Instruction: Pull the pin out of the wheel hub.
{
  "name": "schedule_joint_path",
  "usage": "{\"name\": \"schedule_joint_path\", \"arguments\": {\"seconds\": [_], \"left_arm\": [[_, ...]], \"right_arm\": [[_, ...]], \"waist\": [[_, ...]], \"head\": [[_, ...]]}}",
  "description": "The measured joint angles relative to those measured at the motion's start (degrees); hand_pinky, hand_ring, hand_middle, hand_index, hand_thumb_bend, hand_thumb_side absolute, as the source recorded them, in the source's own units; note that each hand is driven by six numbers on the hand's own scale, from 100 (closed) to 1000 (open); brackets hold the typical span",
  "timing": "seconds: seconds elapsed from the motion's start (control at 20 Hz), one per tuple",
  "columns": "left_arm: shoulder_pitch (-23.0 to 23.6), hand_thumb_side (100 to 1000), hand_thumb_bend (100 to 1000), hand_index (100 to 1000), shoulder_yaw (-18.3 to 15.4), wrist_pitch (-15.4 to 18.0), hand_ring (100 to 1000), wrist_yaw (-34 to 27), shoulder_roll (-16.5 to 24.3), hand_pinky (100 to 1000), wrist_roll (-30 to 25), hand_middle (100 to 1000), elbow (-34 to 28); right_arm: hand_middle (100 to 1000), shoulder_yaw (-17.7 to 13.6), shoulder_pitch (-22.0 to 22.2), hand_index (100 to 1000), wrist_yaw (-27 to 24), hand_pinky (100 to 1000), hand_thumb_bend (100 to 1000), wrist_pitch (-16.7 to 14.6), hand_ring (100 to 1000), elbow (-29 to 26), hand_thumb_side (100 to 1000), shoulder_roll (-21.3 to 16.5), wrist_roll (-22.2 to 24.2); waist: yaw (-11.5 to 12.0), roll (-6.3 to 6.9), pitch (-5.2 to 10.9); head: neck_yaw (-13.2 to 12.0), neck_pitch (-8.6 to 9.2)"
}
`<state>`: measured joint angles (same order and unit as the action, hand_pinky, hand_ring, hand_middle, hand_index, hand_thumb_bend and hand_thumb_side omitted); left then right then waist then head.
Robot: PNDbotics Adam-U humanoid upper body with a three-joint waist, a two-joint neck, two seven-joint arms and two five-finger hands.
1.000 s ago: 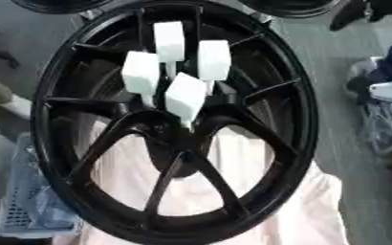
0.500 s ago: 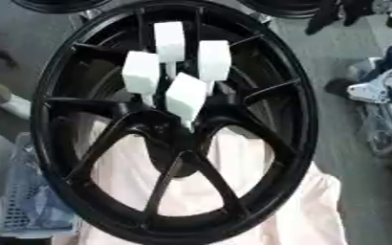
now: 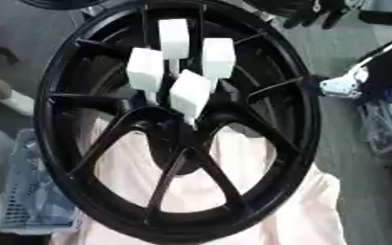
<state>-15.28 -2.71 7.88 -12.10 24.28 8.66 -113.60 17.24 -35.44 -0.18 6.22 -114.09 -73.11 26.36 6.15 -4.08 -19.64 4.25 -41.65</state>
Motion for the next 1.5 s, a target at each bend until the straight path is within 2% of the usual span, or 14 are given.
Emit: {"name": "schedule_joint_path", "arguments": {"seconds": [0.3, 0.85, 1.3, 1.5], "left_arm": [[-0.02, 703, 100, 724, 0.0, -0.02, 667, -0.17, 0.0, 834, 0.0, 588, 0.0], [-0.05, 705, 100, 723, 0.0, -0.17, 669, -0.5, 0.0, 834, 0.15, 588, 0.0], [-0.43, 706, 100, 723, 0.0, -0.19, 668, -0.54, 0.0, 834, 0.16, 588, 0.0], [-0.72, 708, 100, 723, 0.0, -0.19, 668, -0.54, 0.0, 835, 0.16, 587, 0.0]], "right_arm": [[837, 2.59, -4.93, 888, -0.5, 762, 454, 4.66, 871, 0.0, 399, 2.95, 1.39], [856, 5.95, -11.52, 883, -0.47, 761, 464, 12.91, 892, -0.01, 387, 8.52, 3.12], [874, 7.12, -13.45, 884, 0.0, 771, 459, 15.75, 915, -0.01, 379, 10.87, 3.72], [875, 7.13, -13.54, 884, 0.0, 771, 455, 16.2, 917, -0.01, 379, 11.24, 3.71]], "waist": [[0.6, -0.52, 0.23], [1.53, -1.2, 0.25], [2.18, -1.72, 0.19], [2.56, -1.87, -0.54]], "head": [[0.42, -0.6], [1.24, -1.86], [1.54, -1.97], [1.99, -0.85]]}}
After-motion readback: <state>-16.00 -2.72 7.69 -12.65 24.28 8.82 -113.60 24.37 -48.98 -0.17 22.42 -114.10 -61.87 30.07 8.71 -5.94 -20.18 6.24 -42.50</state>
